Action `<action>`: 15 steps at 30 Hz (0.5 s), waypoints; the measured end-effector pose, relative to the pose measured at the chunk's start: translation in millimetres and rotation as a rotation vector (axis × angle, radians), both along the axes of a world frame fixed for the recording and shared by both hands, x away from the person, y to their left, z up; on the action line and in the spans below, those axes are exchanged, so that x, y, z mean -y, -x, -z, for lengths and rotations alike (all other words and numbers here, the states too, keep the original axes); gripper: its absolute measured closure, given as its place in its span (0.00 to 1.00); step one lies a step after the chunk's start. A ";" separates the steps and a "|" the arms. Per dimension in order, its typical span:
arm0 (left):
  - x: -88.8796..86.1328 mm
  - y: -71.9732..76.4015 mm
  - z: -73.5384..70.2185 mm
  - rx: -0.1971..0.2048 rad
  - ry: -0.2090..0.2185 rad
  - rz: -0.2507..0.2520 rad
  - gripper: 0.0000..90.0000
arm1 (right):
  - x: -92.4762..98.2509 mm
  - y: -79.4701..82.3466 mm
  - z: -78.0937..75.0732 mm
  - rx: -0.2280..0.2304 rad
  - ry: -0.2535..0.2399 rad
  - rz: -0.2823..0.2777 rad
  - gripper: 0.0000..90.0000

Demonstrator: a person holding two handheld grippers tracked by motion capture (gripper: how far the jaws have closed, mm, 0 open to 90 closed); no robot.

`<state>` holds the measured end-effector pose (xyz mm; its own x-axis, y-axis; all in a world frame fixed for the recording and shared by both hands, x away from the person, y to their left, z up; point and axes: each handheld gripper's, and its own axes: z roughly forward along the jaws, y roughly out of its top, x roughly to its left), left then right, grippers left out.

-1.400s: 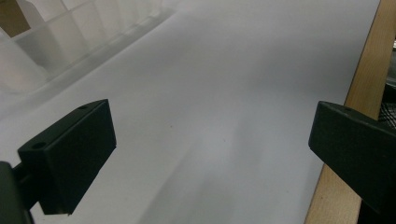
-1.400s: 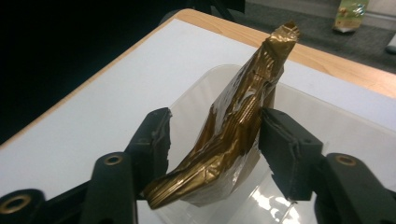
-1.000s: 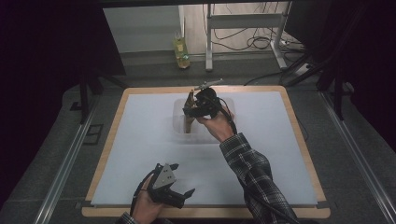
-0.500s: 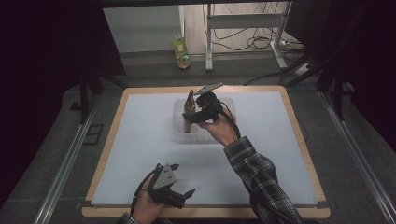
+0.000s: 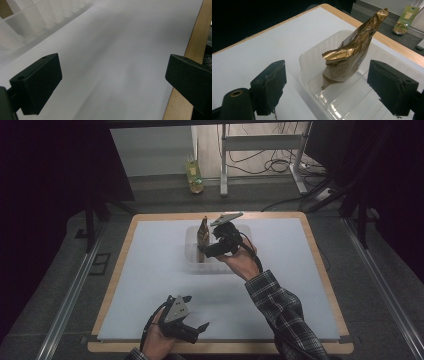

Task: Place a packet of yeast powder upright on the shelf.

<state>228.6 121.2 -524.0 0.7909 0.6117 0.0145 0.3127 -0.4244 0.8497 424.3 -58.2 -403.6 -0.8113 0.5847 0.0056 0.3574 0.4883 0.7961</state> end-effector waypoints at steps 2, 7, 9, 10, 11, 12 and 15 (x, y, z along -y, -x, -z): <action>0.1 0.0 0.1 0.000 0.000 0.000 0.01 | 1.6 2.3 -0.2 0.002 0.001 -0.005 0.17; 0.0 0.1 0.1 -0.001 0.001 -0.001 0.01 | 4.0 6.2 0.5 0.013 0.019 -0.008 0.16; -0.3 0.0 -0.1 0.002 0.001 -0.002 0.01 | 7.1 8.7 1.8 0.010 0.014 -0.011 0.16; -0.3 0.0 0.0 0.002 0.003 -0.003 0.01 | 8.2 9.6 2.3 0.011 0.016 -0.012 0.16; -0.3 0.0 0.0 0.002 0.003 -0.003 0.01 | 9.8 10.4 3.0 0.014 0.017 -0.014 0.15; -0.4 -0.1 0.0 0.002 0.003 -0.004 0.01 | 11.2 11.3 3.5 0.011 0.015 -0.013 0.15; -0.4 -0.3 0.0 0.002 0.004 -0.005 0.01 | 14.8 13.1 5.3 0.010 0.011 -0.013 0.15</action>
<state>228.9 121.6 -524.1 0.7880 0.6155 0.0140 0.3129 -0.4200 0.8519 411.2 -73.1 -408.9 -0.8190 0.5738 -0.0089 0.3429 0.5017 0.7942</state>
